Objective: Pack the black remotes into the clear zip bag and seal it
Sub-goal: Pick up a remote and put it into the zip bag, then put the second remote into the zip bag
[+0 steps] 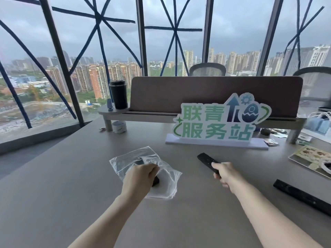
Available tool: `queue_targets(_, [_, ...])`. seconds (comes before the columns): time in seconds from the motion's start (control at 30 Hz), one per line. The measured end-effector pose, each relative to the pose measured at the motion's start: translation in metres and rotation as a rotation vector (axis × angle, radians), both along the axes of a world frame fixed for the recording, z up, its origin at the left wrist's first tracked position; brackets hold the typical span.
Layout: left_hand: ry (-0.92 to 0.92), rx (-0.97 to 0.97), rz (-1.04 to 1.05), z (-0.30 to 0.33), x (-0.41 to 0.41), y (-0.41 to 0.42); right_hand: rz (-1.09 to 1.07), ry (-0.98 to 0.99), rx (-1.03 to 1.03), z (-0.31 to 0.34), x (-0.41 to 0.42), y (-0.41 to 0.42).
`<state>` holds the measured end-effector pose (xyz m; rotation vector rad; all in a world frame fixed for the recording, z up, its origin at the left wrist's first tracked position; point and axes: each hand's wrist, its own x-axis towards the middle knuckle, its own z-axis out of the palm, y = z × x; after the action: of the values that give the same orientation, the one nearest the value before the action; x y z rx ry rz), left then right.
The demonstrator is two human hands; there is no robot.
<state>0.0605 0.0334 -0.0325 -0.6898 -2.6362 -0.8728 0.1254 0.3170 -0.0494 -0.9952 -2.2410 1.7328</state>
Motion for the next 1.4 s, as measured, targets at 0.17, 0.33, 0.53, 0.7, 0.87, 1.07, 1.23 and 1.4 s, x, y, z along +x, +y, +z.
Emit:
queue_targets(0.17, [0.011,0.089,-0.004,0.017,-0.001,0.03,0.296,0.048,-0.418,0.053,0.094,-0.007])
queue_targets(0.33, [0.026,0.093,-0.034,0.033,0.018,0.045,0.531,-0.091,-0.348,0.05,0.088,-0.061])
queue_targets(0.53, [0.022,0.144,-0.075,0.033,0.025,0.038,0.302,0.123,-0.307,0.012,0.054,-0.102])
queue_targets(0.7, [0.005,0.158,-0.17,0.024,0.031,0.056,-0.059,0.117,0.143,0.013,0.114,-0.018])
queue_targets(0.87, [0.005,0.235,-0.185,0.037,0.045,0.094,-0.24,-0.306,0.67,-0.001,0.169,0.087])
queue_targets(1.07, [0.043,0.272,-0.214,0.061,0.056,0.113,-0.264,-0.605,0.762,-0.006,0.194,0.123])
queue_targets(1.23, [-0.028,0.198,-0.258,0.038,0.075,0.11,-0.168,-0.798,0.924,0.011,0.201,0.106])
queue_targets(1.4, [-0.103,0.185,-0.215,0.027,0.087,0.105,0.084,-0.606,1.184,0.046,0.219,0.062])
